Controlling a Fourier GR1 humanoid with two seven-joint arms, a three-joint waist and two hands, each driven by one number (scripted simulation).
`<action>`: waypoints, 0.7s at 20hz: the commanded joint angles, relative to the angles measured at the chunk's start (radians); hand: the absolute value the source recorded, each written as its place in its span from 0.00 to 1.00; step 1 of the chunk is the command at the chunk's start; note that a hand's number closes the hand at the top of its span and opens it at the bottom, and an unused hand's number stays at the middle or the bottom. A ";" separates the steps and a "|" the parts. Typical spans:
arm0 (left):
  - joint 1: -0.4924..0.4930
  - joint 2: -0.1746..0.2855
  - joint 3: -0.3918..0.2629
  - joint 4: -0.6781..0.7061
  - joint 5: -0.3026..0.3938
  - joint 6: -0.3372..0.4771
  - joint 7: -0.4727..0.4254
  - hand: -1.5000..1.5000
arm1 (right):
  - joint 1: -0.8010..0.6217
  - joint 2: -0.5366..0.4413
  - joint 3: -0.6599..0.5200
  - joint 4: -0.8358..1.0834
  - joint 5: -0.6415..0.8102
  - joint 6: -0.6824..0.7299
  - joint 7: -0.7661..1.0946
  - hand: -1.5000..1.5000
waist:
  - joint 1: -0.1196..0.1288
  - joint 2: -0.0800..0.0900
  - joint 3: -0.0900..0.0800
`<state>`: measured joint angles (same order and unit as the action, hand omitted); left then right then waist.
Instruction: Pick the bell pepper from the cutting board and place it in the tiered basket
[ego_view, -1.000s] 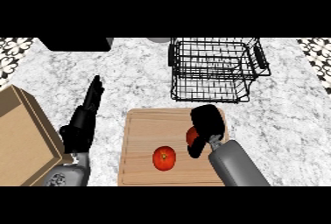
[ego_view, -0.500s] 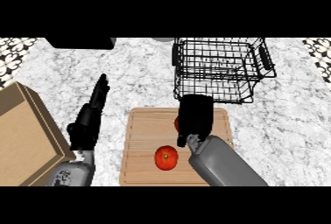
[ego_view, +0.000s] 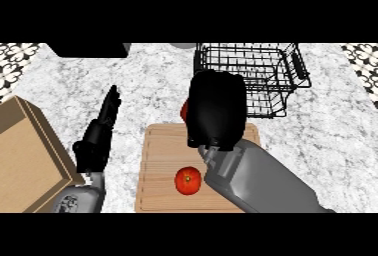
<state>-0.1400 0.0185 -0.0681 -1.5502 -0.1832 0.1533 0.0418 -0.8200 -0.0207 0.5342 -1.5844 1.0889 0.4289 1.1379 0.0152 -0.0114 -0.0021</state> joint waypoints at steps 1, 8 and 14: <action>-0.007 0.035 0.034 -0.006 0.018 -0.020 0.019 0.50 | -0.167 0.020 -0.111 -0.016 -0.039 0.192 0.244 1.00 | -0.005 -0.003 -0.001; -0.028 0.006 0.003 0.013 0.003 0.009 0.012 0.50 | -0.249 0.020 -0.247 -0.055 -0.146 0.126 0.264 1.00 | -0.009 0.003 0.001; 0.000 0.001 -0.010 -0.044 0.012 -0.001 0.044 0.50 | -0.341 0.020 -0.328 0.117 -0.098 0.096 0.189 1.00 | -0.002 0.008 0.001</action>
<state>-0.1616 0.0152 -0.0772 -1.5655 -0.1803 0.1625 0.0787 -1.1029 -0.0148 0.2466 -1.5306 0.9821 0.4718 1.1555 0.0139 -0.0046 -0.0014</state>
